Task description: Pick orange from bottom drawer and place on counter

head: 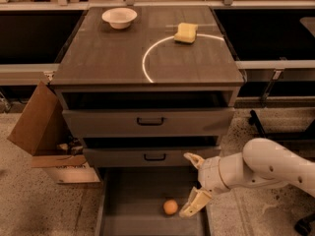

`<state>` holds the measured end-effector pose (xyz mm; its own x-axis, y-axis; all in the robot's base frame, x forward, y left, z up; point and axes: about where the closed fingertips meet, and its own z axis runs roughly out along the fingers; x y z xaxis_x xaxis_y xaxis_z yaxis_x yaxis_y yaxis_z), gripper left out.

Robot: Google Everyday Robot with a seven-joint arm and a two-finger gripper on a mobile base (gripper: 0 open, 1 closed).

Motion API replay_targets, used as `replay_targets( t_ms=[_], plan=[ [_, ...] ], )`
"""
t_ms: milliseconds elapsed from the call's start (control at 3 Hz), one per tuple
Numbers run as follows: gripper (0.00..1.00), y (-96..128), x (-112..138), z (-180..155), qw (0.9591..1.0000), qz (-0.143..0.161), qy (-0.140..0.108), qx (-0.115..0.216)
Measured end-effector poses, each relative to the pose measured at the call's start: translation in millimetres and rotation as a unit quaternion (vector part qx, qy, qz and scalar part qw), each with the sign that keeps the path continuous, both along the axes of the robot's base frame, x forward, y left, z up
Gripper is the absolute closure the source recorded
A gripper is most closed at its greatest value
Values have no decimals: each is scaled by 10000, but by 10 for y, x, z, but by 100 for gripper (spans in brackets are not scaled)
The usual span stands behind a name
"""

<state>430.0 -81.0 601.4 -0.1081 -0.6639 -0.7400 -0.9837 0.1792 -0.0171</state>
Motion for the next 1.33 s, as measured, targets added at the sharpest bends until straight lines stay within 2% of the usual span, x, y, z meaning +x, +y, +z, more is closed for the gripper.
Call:
replay_targets(
  t_ms=[333,667,1000,1333],
  plan=[
    [0,52,31,-314,9997,189,-131,-85],
    [0,137,96,-796,9991,307,-306,-26],
    [0,233,142,-1538,9992,277,-254,109],
    [0,233,142,-1538,9992,277,-254,109]
  ],
)
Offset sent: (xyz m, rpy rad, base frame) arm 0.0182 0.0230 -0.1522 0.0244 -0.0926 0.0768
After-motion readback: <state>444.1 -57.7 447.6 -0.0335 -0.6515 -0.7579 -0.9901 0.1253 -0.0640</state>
